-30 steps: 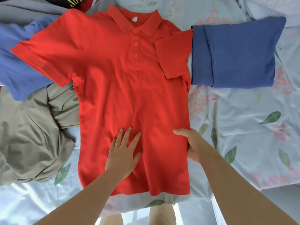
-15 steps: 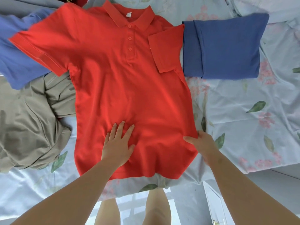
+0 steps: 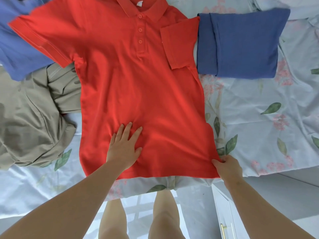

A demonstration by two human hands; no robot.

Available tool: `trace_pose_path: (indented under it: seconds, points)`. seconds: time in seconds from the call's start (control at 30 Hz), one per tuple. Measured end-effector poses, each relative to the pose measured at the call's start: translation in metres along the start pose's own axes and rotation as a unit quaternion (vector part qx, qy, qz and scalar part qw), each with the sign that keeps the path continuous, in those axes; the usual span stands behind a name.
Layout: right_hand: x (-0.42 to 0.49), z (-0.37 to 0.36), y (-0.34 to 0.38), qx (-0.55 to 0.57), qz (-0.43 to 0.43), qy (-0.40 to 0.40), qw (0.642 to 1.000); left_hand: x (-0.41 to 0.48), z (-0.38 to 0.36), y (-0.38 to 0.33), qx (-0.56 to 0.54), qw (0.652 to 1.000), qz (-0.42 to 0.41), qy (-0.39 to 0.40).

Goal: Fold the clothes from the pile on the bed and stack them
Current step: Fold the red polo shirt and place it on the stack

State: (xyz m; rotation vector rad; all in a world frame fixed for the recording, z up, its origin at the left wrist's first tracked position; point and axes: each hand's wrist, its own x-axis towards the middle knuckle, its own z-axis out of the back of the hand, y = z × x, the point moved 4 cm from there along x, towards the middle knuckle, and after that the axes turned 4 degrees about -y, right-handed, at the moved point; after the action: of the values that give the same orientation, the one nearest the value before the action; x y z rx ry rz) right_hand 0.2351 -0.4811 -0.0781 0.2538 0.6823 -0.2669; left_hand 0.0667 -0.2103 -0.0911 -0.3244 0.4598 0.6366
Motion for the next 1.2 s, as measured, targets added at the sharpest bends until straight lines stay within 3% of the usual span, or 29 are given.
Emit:
trace_pose_path:
  seconds: [0.13,0.23,0.33,0.43,0.5,0.6,0.77,0.8,0.93,1.03,1.1,1.2]
  points:
    - [-0.022,-0.005,0.039,-0.070,0.083,-0.100,0.989,-0.009,0.004,0.008,-0.049,0.999,-0.001,0.000]
    - [-0.047,-0.031,0.083,-0.055,0.212,-0.072,0.973,-0.021,0.013,0.026,-0.118,0.987,0.071,-0.086]
    - [-0.069,-0.066,0.112,-0.048,0.260,0.004,0.964,-0.035,0.021,0.060,-0.179,0.930,0.261,-0.185]
    - [-0.084,-0.089,0.124,-0.061,0.247,0.021,0.967,-0.040,0.014,0.092,-0.291,0.851,0.415,-0.134]
    - [-0.087,-0.093,0.125,-0.076,0.238,0.008,0.968,-0.036,0.004,0.105,-0.324,0.843,0.423,-0.073]
    - [-0.085,-0.092,0.123,-0.092,0.241,0.003,0.966,-0.030,0.003,0.115,-0.394,0.846,0.357,-0.046]
    - [-0.082,-0.093,0.125,-0.112,0.233,0.004,0.966,-0.052,0.007,0.136,-0.525,0.775,0.340,-0.087]
    - [-0.081,-0.093,0.126,-0.121,0.229,0.005,0.966,-0.059,0.005,0.143,-0.520,0.781,0.334,-0.087]
    - [-0.084,-0.095,0.136,-0.165,0.197,-0.015,0.966,-0.069,-0.003,0.166,-0.408,0.857,0.314,-0.040]
    - [-0.097,-0.100,0.150,-0.230,0.275,-0.063,0.932,-0.068,-0.019,0.172,-0.323,0.908,0.258,0.068]
    - [-0.104,-0.114,0.154,-0.280,0.347,-0.019,0.895,-0.069,-0.025,0.173,-0.291,0.912,0.263,0.116]
    - [-0.110,-0.128,0.157,-0.349,0.370,0.012,0.861,-0.057,-0.018,0.172,-0.292,0.909,0.293,0.055]
